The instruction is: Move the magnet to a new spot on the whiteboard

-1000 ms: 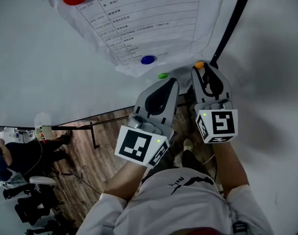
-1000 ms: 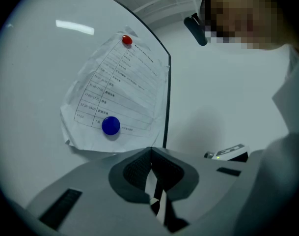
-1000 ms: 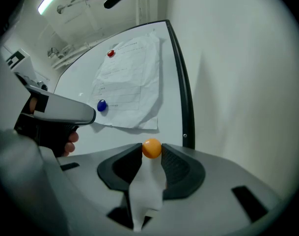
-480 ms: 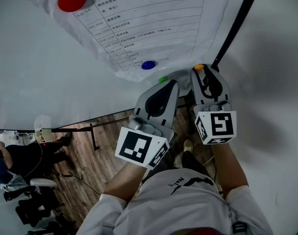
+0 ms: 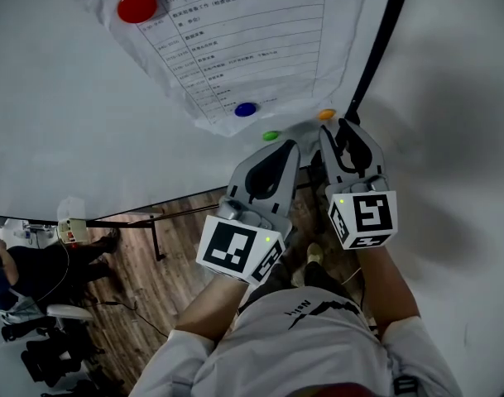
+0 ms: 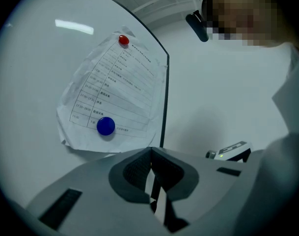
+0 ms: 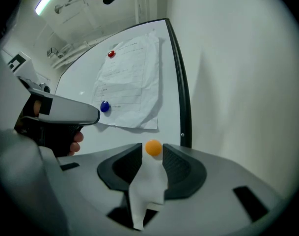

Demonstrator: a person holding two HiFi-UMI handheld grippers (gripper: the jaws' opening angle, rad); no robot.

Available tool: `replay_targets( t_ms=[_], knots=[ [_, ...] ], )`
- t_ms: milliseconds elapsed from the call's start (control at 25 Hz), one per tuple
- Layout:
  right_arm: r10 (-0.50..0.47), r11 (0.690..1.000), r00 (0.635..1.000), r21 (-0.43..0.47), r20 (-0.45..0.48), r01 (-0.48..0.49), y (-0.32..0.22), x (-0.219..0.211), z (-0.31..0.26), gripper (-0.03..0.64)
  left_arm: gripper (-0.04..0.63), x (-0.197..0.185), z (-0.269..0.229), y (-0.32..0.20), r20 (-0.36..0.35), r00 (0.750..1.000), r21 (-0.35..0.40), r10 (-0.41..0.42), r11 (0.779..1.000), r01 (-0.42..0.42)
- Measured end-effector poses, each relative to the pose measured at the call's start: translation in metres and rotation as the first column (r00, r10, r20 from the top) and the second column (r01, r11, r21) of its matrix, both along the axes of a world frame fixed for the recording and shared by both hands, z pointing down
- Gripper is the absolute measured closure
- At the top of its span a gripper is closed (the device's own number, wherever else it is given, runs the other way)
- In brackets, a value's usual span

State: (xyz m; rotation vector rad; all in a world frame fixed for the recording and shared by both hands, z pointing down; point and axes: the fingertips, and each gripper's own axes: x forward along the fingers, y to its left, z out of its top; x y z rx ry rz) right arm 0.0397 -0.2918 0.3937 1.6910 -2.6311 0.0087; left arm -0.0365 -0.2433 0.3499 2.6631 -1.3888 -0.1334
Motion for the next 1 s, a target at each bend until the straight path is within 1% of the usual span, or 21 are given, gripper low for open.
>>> replay_targets(
  t_ms=[280,440,560,760,880,1000],
  knots=[
    [-0.067,0.998,0.997,-0.02,0.026,0.067,0.025,-0.001,-0.017,0.488,0.584,0.004,-0.007,0.015,0.001,1.0,0.003,-0.003,1.0,0.003],
    [-0.113,0.994,0.992,0.0,0.051,0.113,0.043,-0.004,-0.036,0.489,0.584,0.007,-0.014,0.024,0.0,1.0,0.011,-0.005,1.0,0.005],
    [-0.142,0.99,0.988,0.03,0.062,0.14,0.055,-0.005,-0.056,0.514,0.584,0.008,-0.021,0.031,-0.005,1.0,0.015,-0.003,1.0,0.003],
    [-0.178,0.983,0.982,0.067,0.059,0.174,0.068,-0.009,-0.082,0.58,0.584,0.012,-0.039,0.038,-0.011,1.0,0.04,0.002,0.999,-0.002],
    [-0.187,0.981,0.98,0.067,0.063,0.182,0.072,-0.011,-0.088,0.6,0.584,0.014,-0.047,0.042,-0.012,1.0,0.052,0.004,0.999,-0.004],
    [-0.197,0.979,0.978,0.068,0.065,0.193,0.075,-0.012,-0.093,0.601,0.584,0.015,-0.052,0.045,-0.016,1.0,0.054,0.007,0.999,-0.006]
  ],
)
